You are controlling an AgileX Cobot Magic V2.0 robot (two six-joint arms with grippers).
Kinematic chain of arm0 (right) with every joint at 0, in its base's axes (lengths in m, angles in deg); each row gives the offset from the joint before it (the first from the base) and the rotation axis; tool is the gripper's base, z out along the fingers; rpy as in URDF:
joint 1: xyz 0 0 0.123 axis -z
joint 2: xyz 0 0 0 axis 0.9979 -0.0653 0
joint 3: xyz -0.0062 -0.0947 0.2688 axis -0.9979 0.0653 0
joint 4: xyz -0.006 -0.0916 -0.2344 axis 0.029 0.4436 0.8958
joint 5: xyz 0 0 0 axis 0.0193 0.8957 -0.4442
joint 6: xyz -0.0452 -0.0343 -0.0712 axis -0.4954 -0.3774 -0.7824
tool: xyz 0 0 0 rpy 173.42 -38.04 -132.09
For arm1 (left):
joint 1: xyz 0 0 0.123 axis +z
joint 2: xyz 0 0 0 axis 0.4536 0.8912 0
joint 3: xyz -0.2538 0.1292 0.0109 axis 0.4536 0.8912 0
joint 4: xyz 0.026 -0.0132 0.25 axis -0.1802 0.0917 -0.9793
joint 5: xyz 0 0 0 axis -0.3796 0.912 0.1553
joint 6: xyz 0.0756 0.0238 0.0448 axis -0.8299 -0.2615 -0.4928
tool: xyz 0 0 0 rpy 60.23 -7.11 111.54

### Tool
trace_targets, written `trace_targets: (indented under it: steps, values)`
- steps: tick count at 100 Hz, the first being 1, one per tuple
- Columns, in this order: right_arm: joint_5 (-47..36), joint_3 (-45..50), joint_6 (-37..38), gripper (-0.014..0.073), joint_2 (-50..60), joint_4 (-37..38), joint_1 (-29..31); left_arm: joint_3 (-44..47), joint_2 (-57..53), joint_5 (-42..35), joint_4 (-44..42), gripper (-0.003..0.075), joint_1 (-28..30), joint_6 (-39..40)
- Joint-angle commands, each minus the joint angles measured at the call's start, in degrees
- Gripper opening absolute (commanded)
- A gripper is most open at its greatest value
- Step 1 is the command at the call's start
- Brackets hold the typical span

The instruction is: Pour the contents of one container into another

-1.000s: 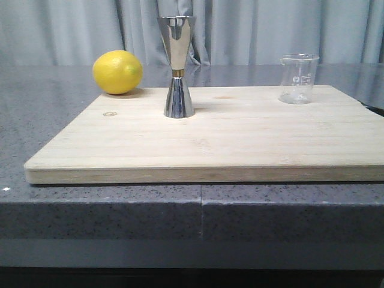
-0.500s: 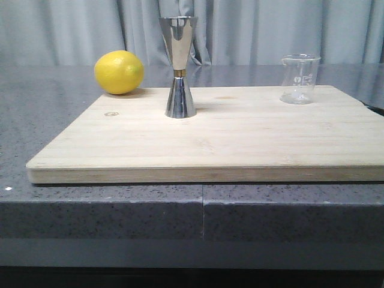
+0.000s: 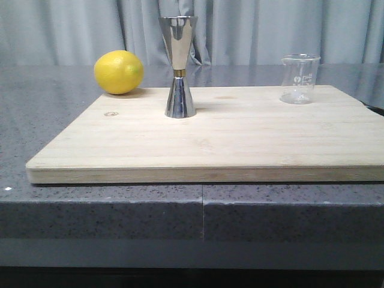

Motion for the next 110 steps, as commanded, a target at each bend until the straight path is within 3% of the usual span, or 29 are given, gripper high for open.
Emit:
trace_targets:
  steps: [1,110]
  values:
    - [-3.94,-1.44,-0.02,-0.0065,-0.30,-0.16,-0.07,1.26,-1.24,-4.45,0.58,-0.0021,-0.23,-0.77]
    - [-3.94,-1.44,-0.02,-0.0065,-0.30,-0.16,-0.70,1.26,-1.24,-4.45,0.58,-0.0021,-0.23,-0.75]
